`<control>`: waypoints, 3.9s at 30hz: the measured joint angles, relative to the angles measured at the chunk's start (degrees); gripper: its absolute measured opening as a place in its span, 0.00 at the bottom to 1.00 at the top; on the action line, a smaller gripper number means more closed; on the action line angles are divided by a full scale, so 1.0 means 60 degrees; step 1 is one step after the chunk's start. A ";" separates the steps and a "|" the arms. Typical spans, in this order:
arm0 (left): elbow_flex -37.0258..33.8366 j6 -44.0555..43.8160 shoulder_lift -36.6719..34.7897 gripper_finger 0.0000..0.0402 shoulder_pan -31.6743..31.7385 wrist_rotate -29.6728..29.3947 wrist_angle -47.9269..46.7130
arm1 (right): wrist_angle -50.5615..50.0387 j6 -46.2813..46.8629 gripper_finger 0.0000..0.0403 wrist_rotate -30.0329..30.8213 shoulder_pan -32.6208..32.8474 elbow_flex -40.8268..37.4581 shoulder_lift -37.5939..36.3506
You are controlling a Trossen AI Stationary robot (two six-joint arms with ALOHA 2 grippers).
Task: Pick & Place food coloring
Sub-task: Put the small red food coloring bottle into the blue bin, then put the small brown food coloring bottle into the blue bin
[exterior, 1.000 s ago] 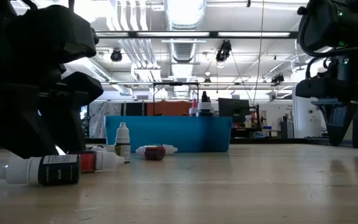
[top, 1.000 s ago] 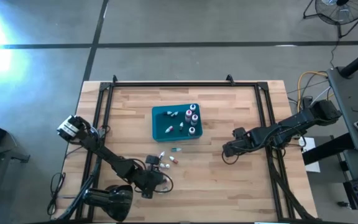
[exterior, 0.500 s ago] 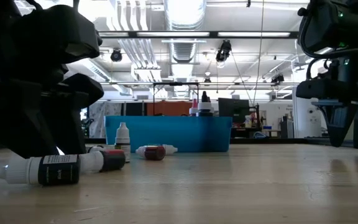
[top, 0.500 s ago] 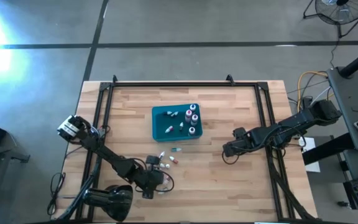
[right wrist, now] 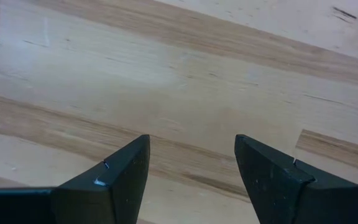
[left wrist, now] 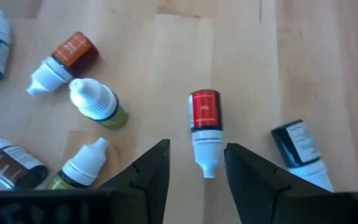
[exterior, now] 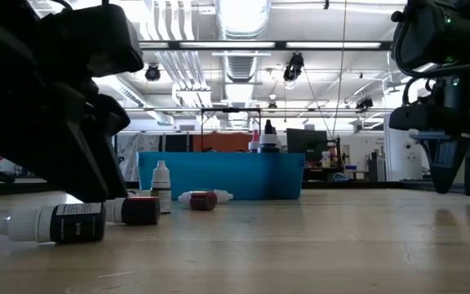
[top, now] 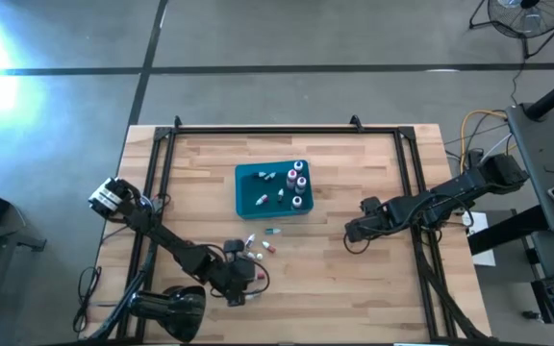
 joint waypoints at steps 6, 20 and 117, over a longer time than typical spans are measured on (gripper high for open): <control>0.0000 -0.0153 0.0050 0.33 0.0098 -0.0026 0.0187 | 0.0001 -0.0001 0.57 0.0000 0.0000 -0.0013 0.0000; 0.0026 0.0115 0.0625 0.33 0.0084 -0.0176 0.0656 | -0.0007 -0.0145 0.57 -0.0029 0.0000 -0.0023 0.0003; 0.0048 -0.6289 -0.2595 0.43 0.1615 0.0246 -0.5440 | 0.7269 -0.6597 0.53 0.0005 0.0362 0.1577 0.2338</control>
